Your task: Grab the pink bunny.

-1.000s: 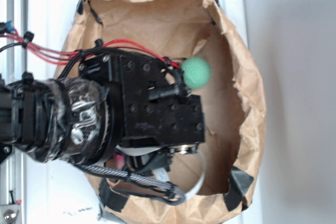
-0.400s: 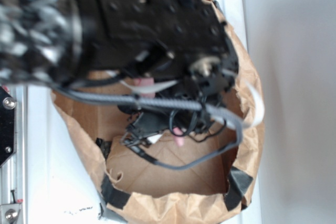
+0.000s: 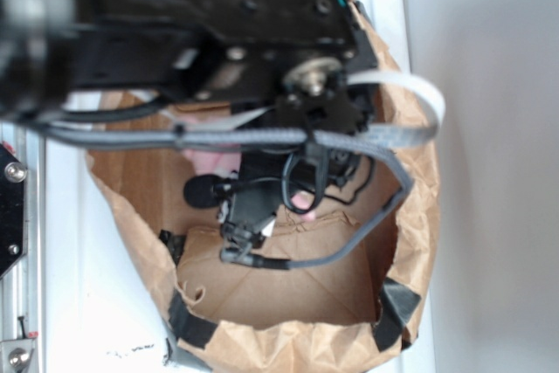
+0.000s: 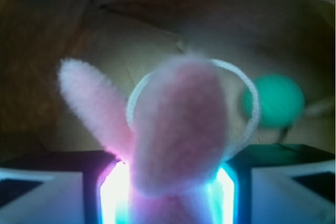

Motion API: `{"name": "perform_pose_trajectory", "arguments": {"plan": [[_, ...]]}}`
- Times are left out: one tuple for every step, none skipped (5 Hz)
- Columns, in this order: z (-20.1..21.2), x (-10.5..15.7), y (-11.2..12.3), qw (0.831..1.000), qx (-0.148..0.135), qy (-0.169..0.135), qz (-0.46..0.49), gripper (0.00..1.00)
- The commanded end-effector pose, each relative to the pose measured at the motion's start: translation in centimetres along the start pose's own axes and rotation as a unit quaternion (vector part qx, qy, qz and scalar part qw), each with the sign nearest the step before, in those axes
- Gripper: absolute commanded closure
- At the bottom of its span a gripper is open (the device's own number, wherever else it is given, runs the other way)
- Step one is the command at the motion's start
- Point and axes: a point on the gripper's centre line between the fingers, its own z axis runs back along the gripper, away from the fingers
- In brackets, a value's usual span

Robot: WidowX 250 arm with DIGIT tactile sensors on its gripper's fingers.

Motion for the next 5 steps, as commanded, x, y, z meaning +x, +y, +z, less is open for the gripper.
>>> {"name": "perform_pose_trajectory", "arguments": {"plan": [[4.55, 0.96, -0.82, 0.994, 0.059, -0.040, 0.081, 1.00], [4.44, 1.24, -0.76, 0.992, 0.078, -0.050, 0.081, 1.00], [4.49, 1.16, -0.90, 0.990, 0.093, -0.062, 0.081, 1.00], [4.35, 0.97, -1.20, 0.990, 0.095, -0.070, 0.075, 1.00], [4.01, 0.95, -1.17, 0.991, 0.095, -0.064, 0.075, 1.00]]}}
